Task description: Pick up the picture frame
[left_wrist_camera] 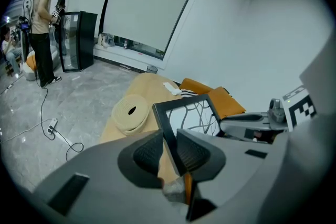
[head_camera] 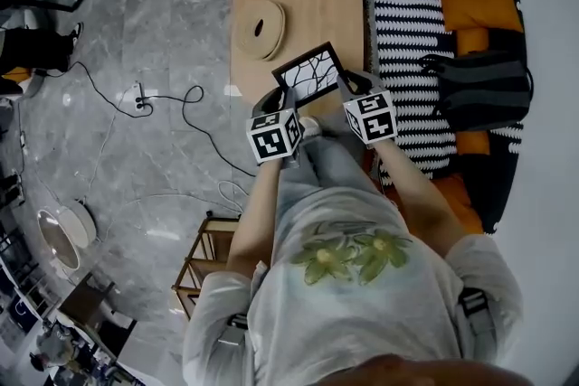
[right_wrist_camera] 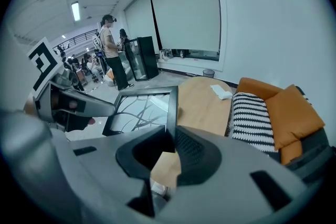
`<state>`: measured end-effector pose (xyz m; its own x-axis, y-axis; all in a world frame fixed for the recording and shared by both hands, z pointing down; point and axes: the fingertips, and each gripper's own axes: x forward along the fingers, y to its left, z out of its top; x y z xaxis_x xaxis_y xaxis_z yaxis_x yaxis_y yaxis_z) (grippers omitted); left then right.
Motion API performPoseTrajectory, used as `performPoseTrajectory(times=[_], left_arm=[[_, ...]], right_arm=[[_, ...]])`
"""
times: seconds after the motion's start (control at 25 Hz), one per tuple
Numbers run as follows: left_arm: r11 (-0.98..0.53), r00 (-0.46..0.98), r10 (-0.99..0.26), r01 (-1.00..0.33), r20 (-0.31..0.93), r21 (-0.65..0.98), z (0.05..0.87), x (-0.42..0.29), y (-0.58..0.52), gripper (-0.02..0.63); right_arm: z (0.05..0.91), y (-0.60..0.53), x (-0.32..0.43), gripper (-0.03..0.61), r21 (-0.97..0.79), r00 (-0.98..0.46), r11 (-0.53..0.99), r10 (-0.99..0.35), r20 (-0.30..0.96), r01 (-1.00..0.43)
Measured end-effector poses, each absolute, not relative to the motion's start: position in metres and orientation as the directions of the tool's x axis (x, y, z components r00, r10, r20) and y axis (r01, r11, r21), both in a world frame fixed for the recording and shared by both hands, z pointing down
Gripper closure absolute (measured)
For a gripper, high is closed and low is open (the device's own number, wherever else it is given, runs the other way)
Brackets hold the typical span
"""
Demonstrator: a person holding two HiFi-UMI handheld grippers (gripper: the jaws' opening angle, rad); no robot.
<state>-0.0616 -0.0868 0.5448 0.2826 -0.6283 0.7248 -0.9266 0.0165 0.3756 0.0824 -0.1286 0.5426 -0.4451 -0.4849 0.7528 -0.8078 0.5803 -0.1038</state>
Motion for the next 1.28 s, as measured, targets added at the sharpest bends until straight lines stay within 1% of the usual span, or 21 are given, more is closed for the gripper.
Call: performPoseTrajectory(times=[0.4, 0.92, 1.28], left_arm=[[-0.034, 0.3, -0.668, -0.927, 0.682, 0.374, 0.496, -0.071, -0.086, 0.52], [-0.056, 0.304, -0.709, -0.924, 0.637, 0.379, 0.451, -0.077, -0.073, 0.52], [-0.08, 0.291, -0.745, -0.932, 0.6, 0.352, 0.416, -0.079, -0.062, 0.52]], right_arm=[[0.494, -0.124, 0.074, 0.511, -0.109, -0.466, 0.573, -0.525, 0.712, -0.812], [0.446, -0.114, 0.067, 0.509, -0.112, -0.516, 0.602, -0.556, 0.651, -0.791], [0.412, -0.104, 0.066, 0.511, -0.121, -0.542, 0.602, -0.589, 0.599, -0.789]])
